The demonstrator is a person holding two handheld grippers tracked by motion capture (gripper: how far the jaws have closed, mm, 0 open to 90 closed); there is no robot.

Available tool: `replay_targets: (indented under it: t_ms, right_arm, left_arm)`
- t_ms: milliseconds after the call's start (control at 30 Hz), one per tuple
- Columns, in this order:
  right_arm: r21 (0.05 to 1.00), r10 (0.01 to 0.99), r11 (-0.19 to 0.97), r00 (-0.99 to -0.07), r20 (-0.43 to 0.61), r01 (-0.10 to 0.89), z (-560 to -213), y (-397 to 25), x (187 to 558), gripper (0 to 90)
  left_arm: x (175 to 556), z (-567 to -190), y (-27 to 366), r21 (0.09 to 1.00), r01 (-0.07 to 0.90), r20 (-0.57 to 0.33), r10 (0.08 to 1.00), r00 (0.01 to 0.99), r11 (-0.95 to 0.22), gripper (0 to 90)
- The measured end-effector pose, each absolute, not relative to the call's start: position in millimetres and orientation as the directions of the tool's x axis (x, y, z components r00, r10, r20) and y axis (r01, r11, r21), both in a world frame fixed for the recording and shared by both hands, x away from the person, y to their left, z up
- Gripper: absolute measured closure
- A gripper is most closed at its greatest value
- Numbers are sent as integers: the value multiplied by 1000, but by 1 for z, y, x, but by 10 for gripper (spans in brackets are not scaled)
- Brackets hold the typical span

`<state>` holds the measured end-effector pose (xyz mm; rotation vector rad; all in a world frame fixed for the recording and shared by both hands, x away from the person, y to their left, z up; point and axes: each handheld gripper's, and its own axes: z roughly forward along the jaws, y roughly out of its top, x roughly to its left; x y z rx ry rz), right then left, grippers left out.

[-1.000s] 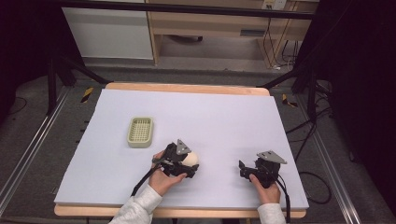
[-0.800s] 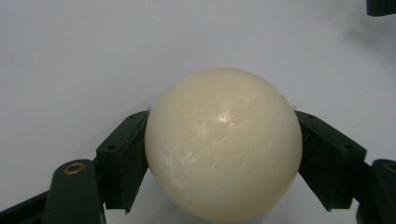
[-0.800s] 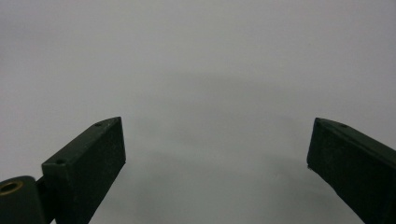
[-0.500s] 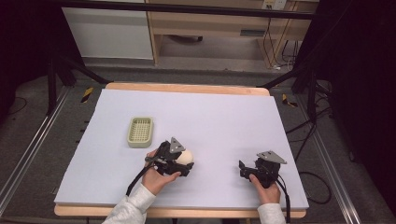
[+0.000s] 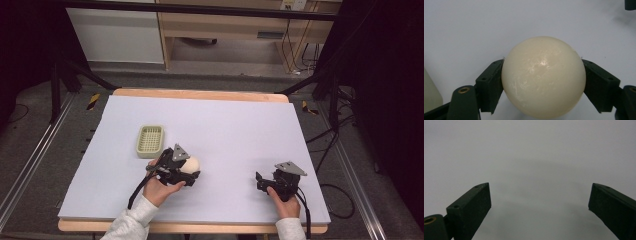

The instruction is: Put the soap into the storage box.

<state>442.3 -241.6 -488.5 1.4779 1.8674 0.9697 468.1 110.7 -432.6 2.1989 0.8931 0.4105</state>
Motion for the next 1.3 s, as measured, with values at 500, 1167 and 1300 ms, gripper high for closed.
replay_targets:
  t_ms: [500,1167,1300]
  right_arm:
    - [815,972,127,-234,11,566,-489,-242,442,48]
    - [815,972,127,-235,12,566,-489,-242,442,48]
    - [814,972,126,-236,14,567,-489,-242,442,48]
  left_arm:
    - [475,-429,141,723,506,17,746,666,-469,241]
    - [488,-416,168,749,525,-5,789,615,-404,241]
    - [492,-413,173,757,527,-13,798,602,-385,241]
